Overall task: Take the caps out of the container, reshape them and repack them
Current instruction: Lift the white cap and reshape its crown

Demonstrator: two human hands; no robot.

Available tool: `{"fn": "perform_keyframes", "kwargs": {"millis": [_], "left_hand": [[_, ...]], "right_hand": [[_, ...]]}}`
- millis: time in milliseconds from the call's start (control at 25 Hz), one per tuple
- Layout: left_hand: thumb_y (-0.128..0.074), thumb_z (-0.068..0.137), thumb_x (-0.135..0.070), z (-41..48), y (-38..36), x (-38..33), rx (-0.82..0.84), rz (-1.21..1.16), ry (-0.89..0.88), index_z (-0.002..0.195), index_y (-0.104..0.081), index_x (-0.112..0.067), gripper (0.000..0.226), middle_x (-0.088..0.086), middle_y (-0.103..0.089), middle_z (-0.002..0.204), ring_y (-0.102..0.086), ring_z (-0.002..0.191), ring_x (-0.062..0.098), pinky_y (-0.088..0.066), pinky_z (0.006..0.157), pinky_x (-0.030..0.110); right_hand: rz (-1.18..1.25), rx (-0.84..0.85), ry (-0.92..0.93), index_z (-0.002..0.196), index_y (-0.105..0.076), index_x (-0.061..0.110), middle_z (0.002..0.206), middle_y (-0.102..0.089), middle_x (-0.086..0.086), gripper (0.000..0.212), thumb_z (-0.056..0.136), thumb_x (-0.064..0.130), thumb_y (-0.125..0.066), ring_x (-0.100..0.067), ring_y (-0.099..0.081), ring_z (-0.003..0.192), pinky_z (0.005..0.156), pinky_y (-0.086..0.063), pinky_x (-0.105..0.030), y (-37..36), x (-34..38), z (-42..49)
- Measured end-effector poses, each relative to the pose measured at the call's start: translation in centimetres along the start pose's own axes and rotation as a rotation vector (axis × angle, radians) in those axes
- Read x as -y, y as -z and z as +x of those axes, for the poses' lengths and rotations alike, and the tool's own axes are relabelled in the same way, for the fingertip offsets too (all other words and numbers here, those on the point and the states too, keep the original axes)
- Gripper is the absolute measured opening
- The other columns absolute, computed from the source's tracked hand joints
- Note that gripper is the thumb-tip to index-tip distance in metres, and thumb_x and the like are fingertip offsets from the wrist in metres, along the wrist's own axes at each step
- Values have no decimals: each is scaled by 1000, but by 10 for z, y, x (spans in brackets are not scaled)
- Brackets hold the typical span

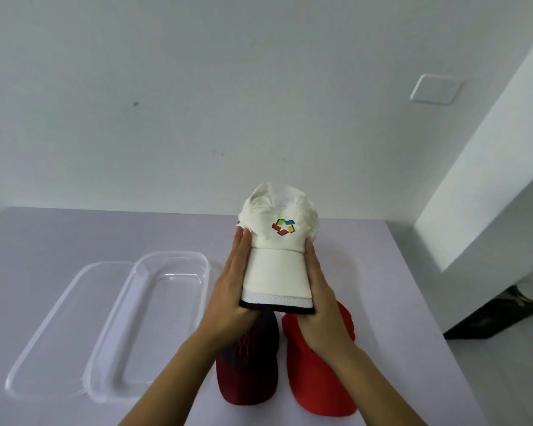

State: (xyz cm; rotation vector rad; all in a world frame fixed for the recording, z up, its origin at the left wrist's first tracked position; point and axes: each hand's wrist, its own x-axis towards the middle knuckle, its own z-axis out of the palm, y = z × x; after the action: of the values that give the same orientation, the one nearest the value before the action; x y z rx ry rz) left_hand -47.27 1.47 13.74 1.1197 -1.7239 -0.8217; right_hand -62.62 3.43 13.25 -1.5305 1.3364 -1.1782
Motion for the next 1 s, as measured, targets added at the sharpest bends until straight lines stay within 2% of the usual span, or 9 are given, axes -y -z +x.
{"fn": "perform_keyframes", "kwargs": {"millis": [80, 160, 240, 320, 400, 480, 680, 800, 1000], "left_hand": [[-47, 93, -37, -6, -31, 21, 12, -158, 148, 151, -13, -25, 69, -22, -23, 153, -24, 138, -11, -24, 109, 10], [-31, 82, -77, -15, -56, 64, 29, -53, 232, 151, -8, -32, 85, -21, -8, 158, -3, 145, -1, -7, 121, 40], [-36, 82, -74, -23, -75, 113, -17, -82, 205, 151, -9, -32, 84, -26, -7, 157, -1, 145, -4, -3, 120, 45], [-42, 92, -55, -17, -72, 100, 25, -154, 233, 149, -15, -31, 68, -29, -17, 152, -11, 141, -10, -11, 121, 34], [-33, 89, -67, -15, -45, 39, 0, -24, 149, 150, -11, -36, 72, -20, -15, 157, -13, 144, -2, -14, 120, 40], [-43, 95, -32, -5, -33, 17, -43, -40, 137, 148, -16, -40, 60, -12, -23, 157, -26, 141, 1, -27, 114, 24], [-43, 78, -27, -16, -5, -4, 44, 238, -47, 146, -8, -35, 77, -12, -5, 156, -17, 145, 15, -29, 105, 14], [-40, 77, -10, -20, -24, -14, -26, 14, 26, 147, -14, -38, 79, -18, -7, 158, -10, 147, 6, -25, 117, 37], [-36, 82, 0, -28, -34, -27, -95, -248, 18, 146, -23, -42, 78, -30, -18, 153, -18, 141, -8, -27, 110, 12]], "right_hand": [[132, 53, -42, 145, -14, 41, 142, -40, 27, 74, 86, 16, -48, 9, -47, 114, 92, -38, -3, -12, 21, -6], [60, 175, -52, 148, -12, 6, 153, -28, -14, 55, 97, 2, -31, 10, -36, 79, 71, -35, -2, -13, 51, -21], [196, 202, -158, 139, -26, -11, 151, -17, -30, 44, 95, -14, -21, 9, -40, 66, 64, -36, -1, -7, 96, -31], [127, 185, -132, 133, -40, 0, 150, -25, -27, 43, 94, -16, -29, 21, -55, 75, 64, -37, 3, -8, 93, -26], [-30, 103, -76, 140, -32, 1, 149, -34, -20, 48, 97, 16, -47, 11, -58, 102, 73, -39, 2, -8, 54, -19], [-12, 39, 73, 142, -30, 24, 145, -43, 4, 66, 84, 44, -54, 11, -47, 119, 97, -43, -12, 1, 38, -10], [-230, -116, 163, 147, -20, 26, 157, -17, -1, 71, 86, 10, -53, 18, -17, 134, 97, -26, 1, 13, -2, 3], [6, -161, 178, 147, -21, 23, 155, -24, 4, 67, 86, 20, -50, 7, -26, 137, 105, -30, -8, -6, 3, -7], [171, -121, 157, 143, -26, 27, 140, -42, 27, 67, 91, -10, -46, 7, -41, 128, 100, -38, -11, -16, 10, -21]]}}
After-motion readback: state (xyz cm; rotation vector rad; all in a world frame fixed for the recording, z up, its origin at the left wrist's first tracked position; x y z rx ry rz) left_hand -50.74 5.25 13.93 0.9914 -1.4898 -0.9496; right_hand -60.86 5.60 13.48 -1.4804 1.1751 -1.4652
